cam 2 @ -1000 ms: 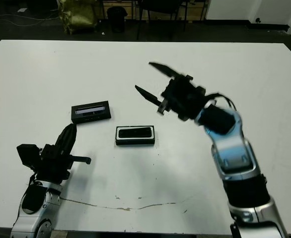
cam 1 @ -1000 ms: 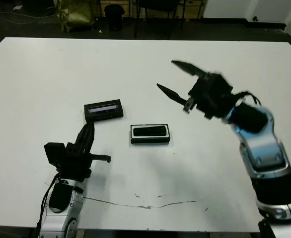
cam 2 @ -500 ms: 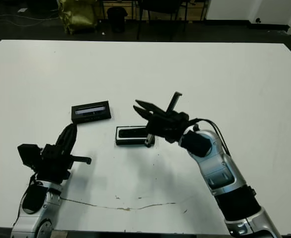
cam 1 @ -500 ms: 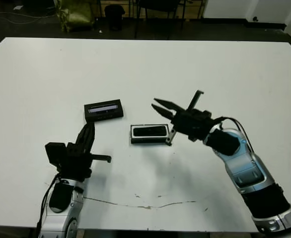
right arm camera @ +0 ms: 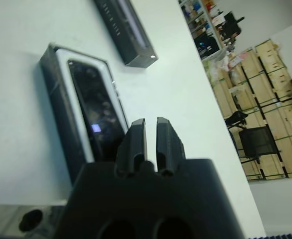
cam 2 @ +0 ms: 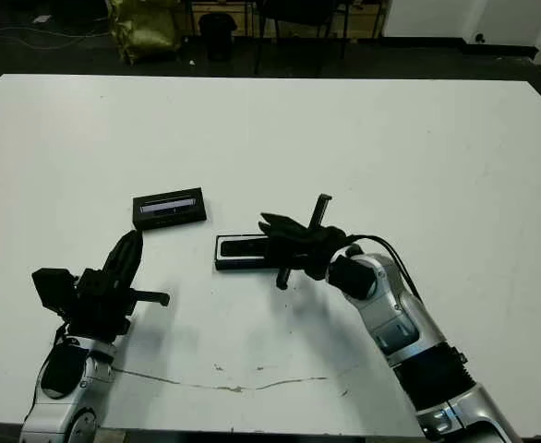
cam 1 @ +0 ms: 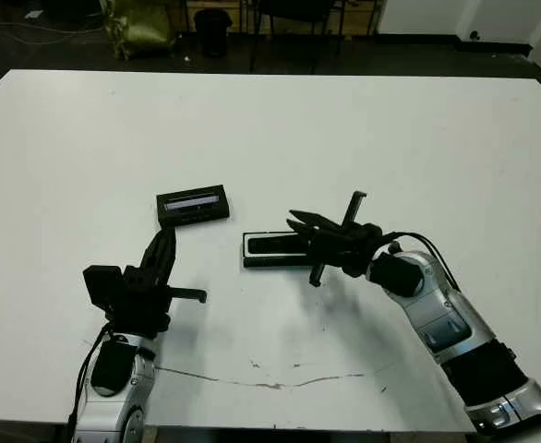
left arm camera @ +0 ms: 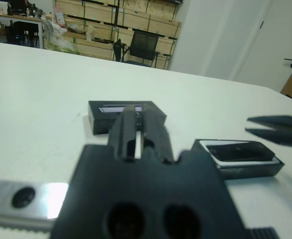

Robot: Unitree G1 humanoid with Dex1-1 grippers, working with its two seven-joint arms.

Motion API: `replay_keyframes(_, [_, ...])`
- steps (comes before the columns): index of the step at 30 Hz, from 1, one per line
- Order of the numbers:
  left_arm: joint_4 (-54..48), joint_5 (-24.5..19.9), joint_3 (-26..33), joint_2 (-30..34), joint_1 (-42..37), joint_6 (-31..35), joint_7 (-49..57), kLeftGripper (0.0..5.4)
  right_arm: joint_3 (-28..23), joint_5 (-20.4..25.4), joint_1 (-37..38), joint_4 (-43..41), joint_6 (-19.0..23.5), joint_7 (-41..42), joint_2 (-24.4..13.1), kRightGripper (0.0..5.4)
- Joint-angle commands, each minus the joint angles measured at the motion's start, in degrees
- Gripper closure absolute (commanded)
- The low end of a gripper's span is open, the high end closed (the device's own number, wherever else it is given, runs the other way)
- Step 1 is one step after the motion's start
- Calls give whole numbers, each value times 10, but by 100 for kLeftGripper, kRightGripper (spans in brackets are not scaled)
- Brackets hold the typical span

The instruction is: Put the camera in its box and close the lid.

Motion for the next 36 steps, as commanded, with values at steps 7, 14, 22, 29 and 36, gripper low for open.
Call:
replay_keyframes(7, [8,0,1,4,6,6,-2,540,9,1,53,-36,47,53,-37,537])
replay_keyframes(14, [12,7,0,4,5,-2,-1,540,14,8,74,-56,65,70,-47,537])
replay_keyframes(22, [3,0,2,3,8,12,1,540,-2,19,68,-75,80,63,-48,537])
replay_keyframes(29, [-3,-8,9,6,6,11,-4,540,-114,98,96,-157,61,2,-37,537])
replay_keyframes(36, [-27,-9,29,26,-11,13,-8,540,-236,208,126,-219,28,-68,-16,537])
